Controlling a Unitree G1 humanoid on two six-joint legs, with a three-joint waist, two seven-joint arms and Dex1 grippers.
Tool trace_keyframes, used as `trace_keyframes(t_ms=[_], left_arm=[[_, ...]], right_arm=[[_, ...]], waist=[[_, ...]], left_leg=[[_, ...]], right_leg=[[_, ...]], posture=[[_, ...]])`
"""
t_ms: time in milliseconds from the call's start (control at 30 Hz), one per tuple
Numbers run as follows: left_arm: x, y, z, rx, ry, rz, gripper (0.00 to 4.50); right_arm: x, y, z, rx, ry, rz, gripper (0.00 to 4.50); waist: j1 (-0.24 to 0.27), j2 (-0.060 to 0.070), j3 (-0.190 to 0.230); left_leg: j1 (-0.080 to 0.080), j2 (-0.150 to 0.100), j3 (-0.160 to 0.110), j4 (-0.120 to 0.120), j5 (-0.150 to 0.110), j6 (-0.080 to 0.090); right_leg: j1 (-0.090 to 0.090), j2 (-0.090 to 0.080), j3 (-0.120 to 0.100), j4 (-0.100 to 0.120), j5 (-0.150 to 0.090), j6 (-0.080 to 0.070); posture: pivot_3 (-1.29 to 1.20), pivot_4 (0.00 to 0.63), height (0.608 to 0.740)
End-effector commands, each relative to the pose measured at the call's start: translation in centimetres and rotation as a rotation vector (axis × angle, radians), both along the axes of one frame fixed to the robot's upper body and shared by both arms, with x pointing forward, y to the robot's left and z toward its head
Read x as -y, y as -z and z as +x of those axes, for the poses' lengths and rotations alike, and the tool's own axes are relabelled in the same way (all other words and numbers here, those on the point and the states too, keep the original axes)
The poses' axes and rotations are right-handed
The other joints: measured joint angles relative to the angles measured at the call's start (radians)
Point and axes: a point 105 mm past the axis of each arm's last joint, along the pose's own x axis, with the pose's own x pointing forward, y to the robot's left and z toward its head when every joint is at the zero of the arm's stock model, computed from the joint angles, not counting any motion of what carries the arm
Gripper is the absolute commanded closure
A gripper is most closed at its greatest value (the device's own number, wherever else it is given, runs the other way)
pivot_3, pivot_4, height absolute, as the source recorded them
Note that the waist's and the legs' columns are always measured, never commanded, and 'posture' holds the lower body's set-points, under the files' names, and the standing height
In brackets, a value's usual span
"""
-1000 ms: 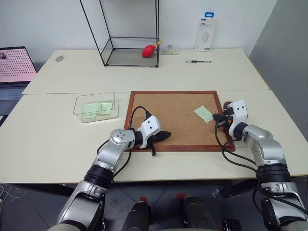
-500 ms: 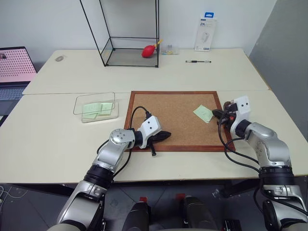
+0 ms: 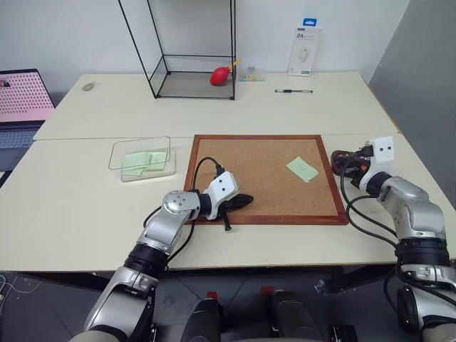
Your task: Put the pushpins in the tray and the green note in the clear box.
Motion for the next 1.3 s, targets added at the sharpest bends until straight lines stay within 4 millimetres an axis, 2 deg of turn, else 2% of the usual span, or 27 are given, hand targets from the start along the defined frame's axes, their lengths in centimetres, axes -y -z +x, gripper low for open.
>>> trace_keyframes(t_ms=[33, 200, 233, 300, 433, 633, 700, 800, 933, 1067, 1300], left_arm=[[-1.1, 2.2, -0.3, -0.058, -0.026, 0.079, 4.50], [-1.4, 2.2, -0.3, -0.057, -0.033, 0.080, 4.50], [-1.4, 2.2, -0.3, -0.056, -0.033, 0.081, 4.50], [-1.4, 2.2, -0.3, -0.056, -0.034, 0.082, 4.50], [-1.5, 2.2, -0.3, -0.056, -0.034, 0.082, 4.50], [-1.3, 2.3, -0.4, -0.057, -0.030, 0.082, 4.50], [-1.3, 2.4, -0.4, -0.057, -0.029, 0.083, 4.50], [-1.3, 2.4, -0.4, -0.057, -0.029, 0.083, 4.50], [-1.3, 2.4, -0.3, -0.057, -0.032, 0.081, 4.50], [-1.3, 2.4, -0.3, -0.056, -0.032, 0.079, 4.50], [-1.3, 2.3, -0.2, -0.055, -0.035, 0.077, 4.50]], right_arm=[[2.1, -1.5, 1.0, 0.058, 0.090, -0.060, 4.50], [2.9, -0.9, 1.6, 0.036, 0.119, -0.089, 4.50], [2.9, -0.9, 1.7, 0.036, 0.119, -0.090, 4.15], [2.9, -0.9, 1.9, 0.034, 0.115, -0.090, 3.85], [2.7, -1.0, 2.0, 0.034, 0.102, -0.092, 2.94], [2.5, -2.3, 1.9, 0.085, 0.073, -0.116, 1.84], [2.1, -3.0, 1.7, 0.113, 0.042, -0.115, 1.84], [0.0, -3.1, 0.7, 0.119, -0.097, -0.094, 1.84], [-3.0, -1.9, -1.2, 0.084, -0.265, -0.077, 1.84], [-5.2, -0.8, -2.3, 0.047, -0.360, -0.066, 1.84], [-6.5, 0.7, -2.4, 0.010, -0.411, -0.123, 1.84]], waist=[[0.000, 0.000, 0.000], [-0.002, 0.000, 0.000], [-0.003, 0.000, 0.000], [-0.003, 0.000, 0.000], [-0.004, 0.000, 0.000], [-0.004, 0.000, 0.000], [-0.004, 0.000, 0.000], [-0.003, 0.000, 0.000], [-0.003, 0.000, 0.000], [-0.004, 0.000, 0.000], [-0.003, 0.000, 0.000]], left_leg=[[0.000, 0.000, 0.000, 0.000, 0.000, 0.000], [0.000, 0.000, 0.000, 0.000, 0.000, 0.000], [0.000, 0.000, 0.000, 0.000, 0.000, 0.000], [0.000, 0.000, 0.000, 0.000, 0.000, 0.000], [0.000, 0.000, 0.000, 0.000, 0.000, 0.000], [0.000, 0.000, 0.000, 0.000, 0.000, 0.000], [0.000, 0.000, 0.000, 0.000, 0.000, 0.000], [0.000, 0.000, 0.000, 0.000, 0.000, 0.000], [0.000, 0.000, 0.000, 0.000, 0.000, 0.000], [0.000, 0.000, 0.000, 0.000, 0.000, 0.000], [0.001, 0.000, 0.000, 0.000, 0.000, 0.000]], right_leg=[[0.000, 0.000, 0.000, 0.000, 0.000, 0.000], [0.000, 0.000, 0.000, 0.000, 0.000, 0.000], [0.000, 0.000, 0.000, 0.000, 0.000, 0.000], [0.000, 0.000, 0.000, 0.000, 0.000, 0.000], [0.000, 0.000, 0.000, 0.000, 0.000, 0.000], [0.000, 0.000, 0.000, 0.000, 0.000, 0.000], [0.000, 0.000, 0.000, 0.000, 0.000, 0.000], [0.000, 0.000, 0.000, 0.000, 0.000, 0.000], [0.000, 0.000, 0.000, 0.000, 0.000, 0.000], [0.000, 0.000, 0.000, 0.000, 0.000, 0.000], [0.000, 0.000, 0.000, 0.000, 0.000, 0.000]], posture=[[0.00, 0.150, 0.740], [0.00, 0.150, 0.740], [0.00, 0.150, 0.740], [0.00, 0.150, 0.740], [0.00, 0.150, 0.740], [0.00, 0.150, 0.740], [0.00, 0.150, 0.740], [0.00, 0.150, 0.740], [0.00, 0.150, 0.740], [0.00, 0.150, 0.740], [0.00, 0.150, 0.740]])
